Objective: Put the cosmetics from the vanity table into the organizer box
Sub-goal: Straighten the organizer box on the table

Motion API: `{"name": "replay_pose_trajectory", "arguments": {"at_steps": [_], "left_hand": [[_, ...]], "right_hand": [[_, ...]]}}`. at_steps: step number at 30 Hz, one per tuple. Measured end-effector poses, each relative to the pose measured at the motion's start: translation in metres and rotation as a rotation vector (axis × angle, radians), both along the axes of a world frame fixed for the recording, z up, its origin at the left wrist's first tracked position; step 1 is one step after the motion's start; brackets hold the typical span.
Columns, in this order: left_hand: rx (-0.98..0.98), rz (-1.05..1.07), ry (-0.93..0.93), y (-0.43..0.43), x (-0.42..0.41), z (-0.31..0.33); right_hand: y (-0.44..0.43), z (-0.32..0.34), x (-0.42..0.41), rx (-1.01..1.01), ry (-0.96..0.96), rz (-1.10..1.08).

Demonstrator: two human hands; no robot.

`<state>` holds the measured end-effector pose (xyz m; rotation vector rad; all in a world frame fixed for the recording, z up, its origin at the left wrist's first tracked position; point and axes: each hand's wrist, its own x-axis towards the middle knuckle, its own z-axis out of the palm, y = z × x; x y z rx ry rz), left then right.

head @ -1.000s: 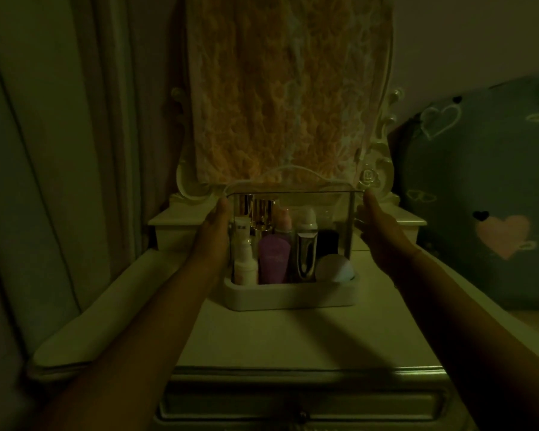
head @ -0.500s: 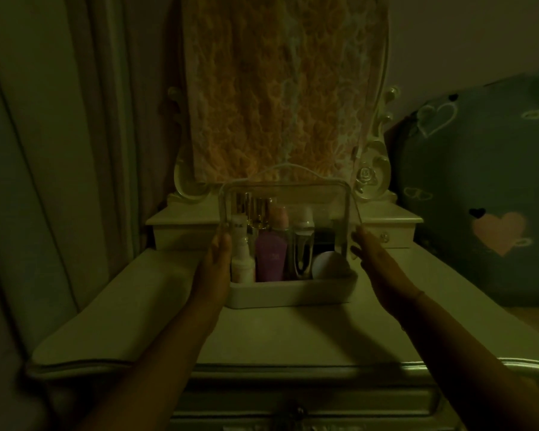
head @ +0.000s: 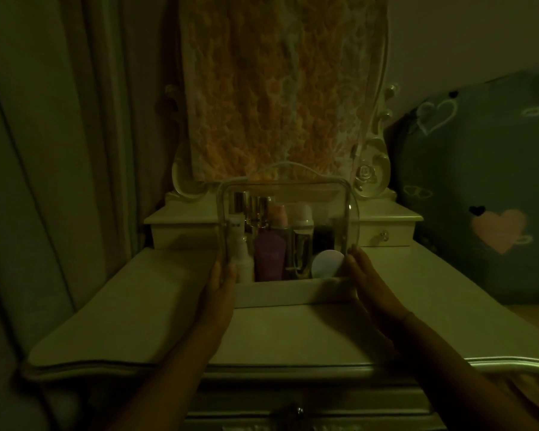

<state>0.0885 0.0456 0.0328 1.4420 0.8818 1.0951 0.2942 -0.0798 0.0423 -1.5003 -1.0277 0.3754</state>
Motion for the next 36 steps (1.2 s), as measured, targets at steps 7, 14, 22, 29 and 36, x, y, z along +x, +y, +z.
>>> {"name": "replay_pose_trajectory", "arguments": {"at_steps": [7, 14, 22, 29, 36], "left_hand": [[0.003, 0.017, 0.021, 0.004, 0.002, -0.006], [0.038, -0.025, 0.039, 0.007, 0.0, -0.01], [0.028, -0.029, 0.101, 0.012, -0.002, -0.011], [0.04, -0.001, 0.086, 0.021, -0.01, -0.01], [0.007, 0.043, 0.067, 0.044, -0.031, -0.01]], "right_hand": [[0.004, -0.005, 0.004, -0.029, -0.044, 0.001], [0.012, -0.019, 0.012, -0.074, 0.001, -0.027], [0.013, -0.016, 0.022, -0.143, -0.053, -0.058], [0.022, -0.015, 0.01, -0.142, -0.029, -0.006], [0.045, -0.014, -0.012, -0.131, -0.039, 0.028]]}}
